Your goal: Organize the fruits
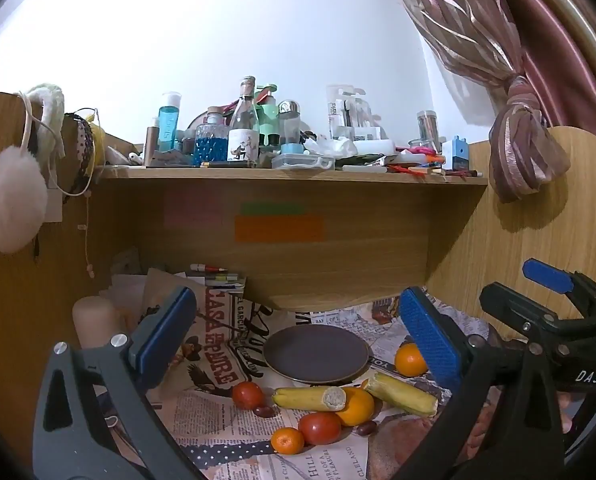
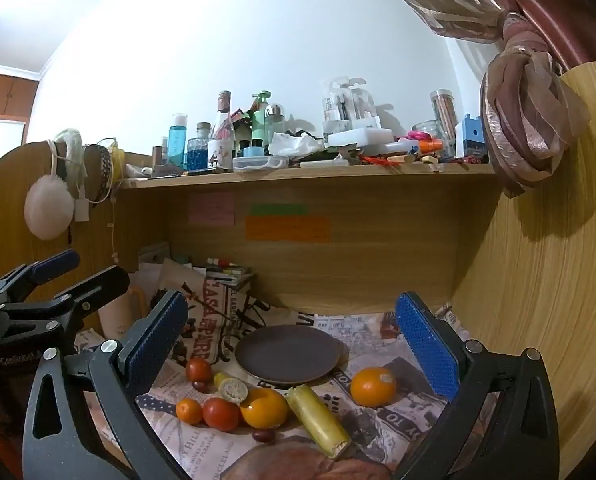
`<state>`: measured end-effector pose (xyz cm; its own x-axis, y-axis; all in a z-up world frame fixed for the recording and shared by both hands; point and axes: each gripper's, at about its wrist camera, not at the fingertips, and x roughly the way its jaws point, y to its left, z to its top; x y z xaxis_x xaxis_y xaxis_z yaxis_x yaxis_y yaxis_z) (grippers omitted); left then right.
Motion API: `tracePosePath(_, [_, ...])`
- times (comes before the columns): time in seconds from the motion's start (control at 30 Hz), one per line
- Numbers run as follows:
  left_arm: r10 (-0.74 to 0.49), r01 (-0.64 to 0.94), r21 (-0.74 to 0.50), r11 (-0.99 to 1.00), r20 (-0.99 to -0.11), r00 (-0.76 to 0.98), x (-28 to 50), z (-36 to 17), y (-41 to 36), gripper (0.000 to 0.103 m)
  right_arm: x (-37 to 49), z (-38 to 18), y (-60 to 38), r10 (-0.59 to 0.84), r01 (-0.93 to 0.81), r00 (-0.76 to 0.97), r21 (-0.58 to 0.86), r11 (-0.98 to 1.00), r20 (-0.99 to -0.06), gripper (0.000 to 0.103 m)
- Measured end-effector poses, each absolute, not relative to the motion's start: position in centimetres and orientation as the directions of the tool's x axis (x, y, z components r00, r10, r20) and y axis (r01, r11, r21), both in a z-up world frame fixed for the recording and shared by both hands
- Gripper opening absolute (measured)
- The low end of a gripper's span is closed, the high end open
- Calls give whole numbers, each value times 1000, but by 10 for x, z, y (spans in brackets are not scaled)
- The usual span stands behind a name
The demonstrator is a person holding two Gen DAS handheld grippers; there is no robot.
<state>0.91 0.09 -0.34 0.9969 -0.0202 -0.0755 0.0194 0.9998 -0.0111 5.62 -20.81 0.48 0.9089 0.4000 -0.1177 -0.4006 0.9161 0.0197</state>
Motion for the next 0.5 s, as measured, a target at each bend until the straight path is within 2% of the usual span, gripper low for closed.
tracePosePath(0.5, [-19, 18, -15, 1000, -73, 997, 10, -3, 2, 103, 59, 3, -204, 405, -406, 906, 18, 914, -124, 103])
